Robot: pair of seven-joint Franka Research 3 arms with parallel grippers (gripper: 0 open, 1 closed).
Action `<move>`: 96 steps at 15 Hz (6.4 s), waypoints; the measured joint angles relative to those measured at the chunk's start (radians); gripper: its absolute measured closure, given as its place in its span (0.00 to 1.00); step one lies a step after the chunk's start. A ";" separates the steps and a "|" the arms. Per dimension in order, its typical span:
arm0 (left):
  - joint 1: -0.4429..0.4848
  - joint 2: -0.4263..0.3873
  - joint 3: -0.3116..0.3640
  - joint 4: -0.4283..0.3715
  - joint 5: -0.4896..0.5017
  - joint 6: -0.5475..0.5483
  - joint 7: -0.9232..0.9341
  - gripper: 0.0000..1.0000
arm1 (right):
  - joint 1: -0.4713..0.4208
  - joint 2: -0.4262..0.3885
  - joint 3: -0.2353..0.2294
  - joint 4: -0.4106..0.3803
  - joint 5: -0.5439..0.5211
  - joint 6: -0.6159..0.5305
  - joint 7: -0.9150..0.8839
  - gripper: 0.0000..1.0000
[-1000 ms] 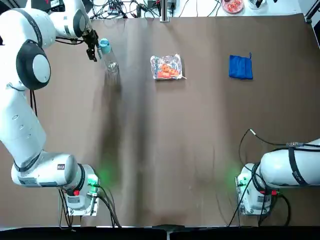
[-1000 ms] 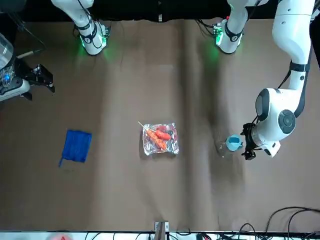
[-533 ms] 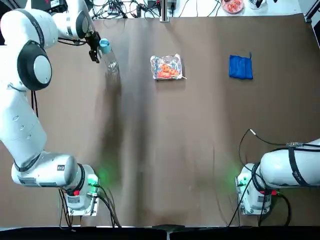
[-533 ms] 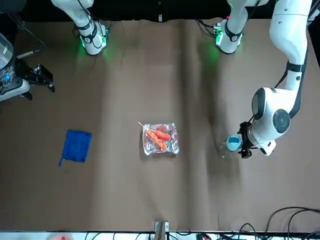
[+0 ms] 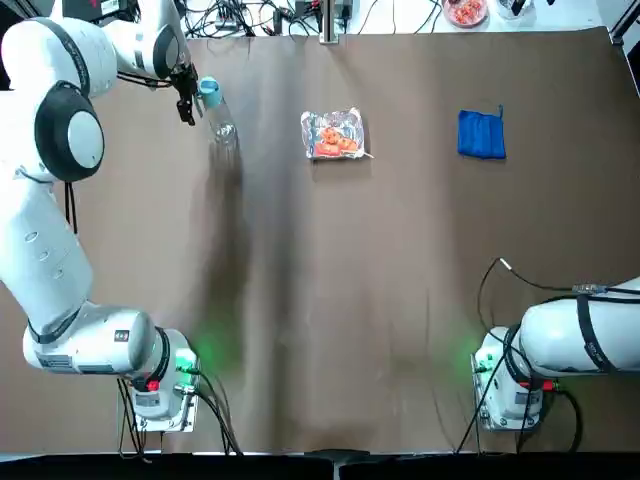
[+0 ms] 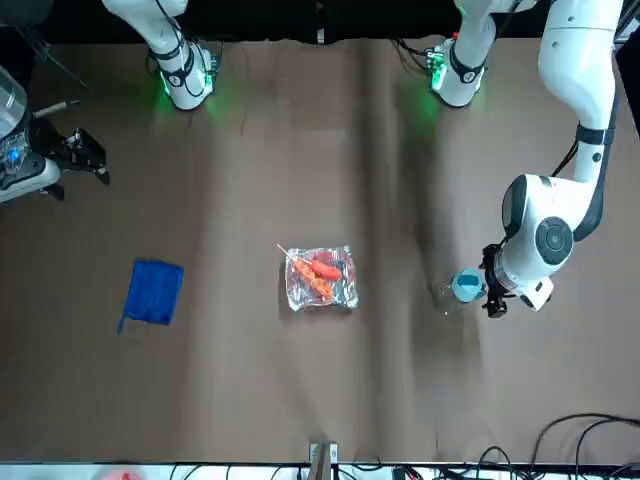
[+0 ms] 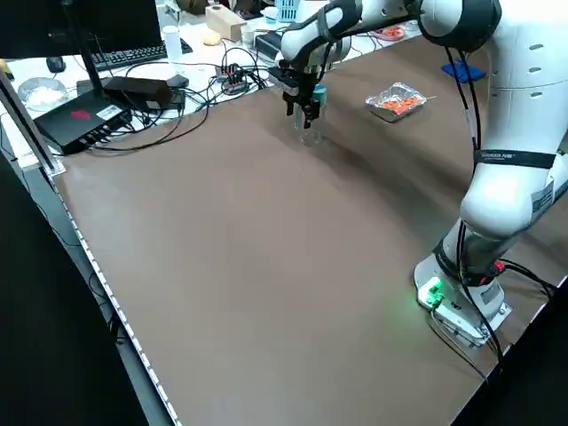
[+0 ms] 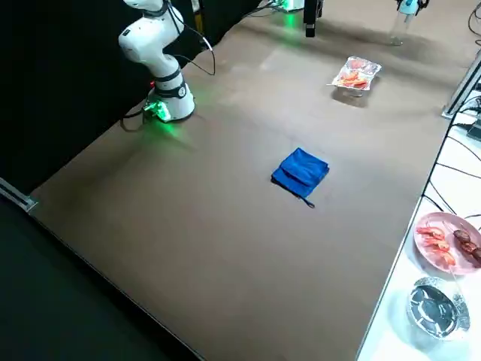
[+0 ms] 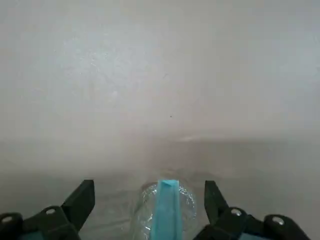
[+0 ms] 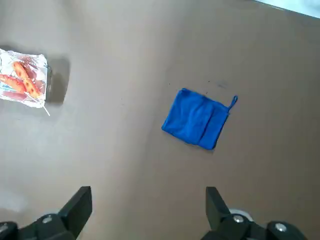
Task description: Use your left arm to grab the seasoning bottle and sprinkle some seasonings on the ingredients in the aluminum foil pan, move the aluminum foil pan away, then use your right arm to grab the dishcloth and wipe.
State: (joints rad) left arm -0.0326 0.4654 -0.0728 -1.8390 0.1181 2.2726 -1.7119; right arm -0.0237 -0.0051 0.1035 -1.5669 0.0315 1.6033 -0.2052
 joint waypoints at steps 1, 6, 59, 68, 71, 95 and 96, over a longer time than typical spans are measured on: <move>0.000 -0.001 0.000 0.000 0.000 0.000 -0.001 0.03 | 0.000 0.000 0.000 0.000 0.000 0.000 0.000 0.00; -0.002 -0.005 -0.002 0.000 0.001 0.000 -0.003 0.04 | 0.000 0.000 -0.002 0.000 0.000 -0.036 -0.001 0.00; -0.724 0.019 0.304 0.371 0.217 -0.430 -0.439 0.77 | 0.007 -0.010 -0.009 -0.036 -0.015 -0.024 -0.003 0.00; -0.975 0.216 0.552 0.429 0.172 -0.437 -0.549 0.77 | 0.010 0.013 -0.009 -0.038 -0.016 -0.029 -0.003 0.00; -1.018 0.237 0.564 0.438 0.172 -0.442 -0.572 0.77 | 0.001 0.013 -0.015 -0.035 -0.015 -0.029 -0.003 0.00; -1.256 0.348 0.793 0.462 0.259 -0.489 -0.561 0.77 | -0.008 0.013 -0.017 -0.033 -0.015 -0.027 -0.003 0.00; -1.256 0.352 0.793 0.463 0.261 -0.488 -0.552 0.77 | -0.008 0.013 -0.017 -0.033 -0.015 -0.027 -0.003 0.00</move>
State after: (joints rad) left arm -1.2886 0.8175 0.7201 -1.3761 0.3792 1.7843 -2.2641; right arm -0.0315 0.0075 0.0863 -1.5994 0.0167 1.5763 -0.2079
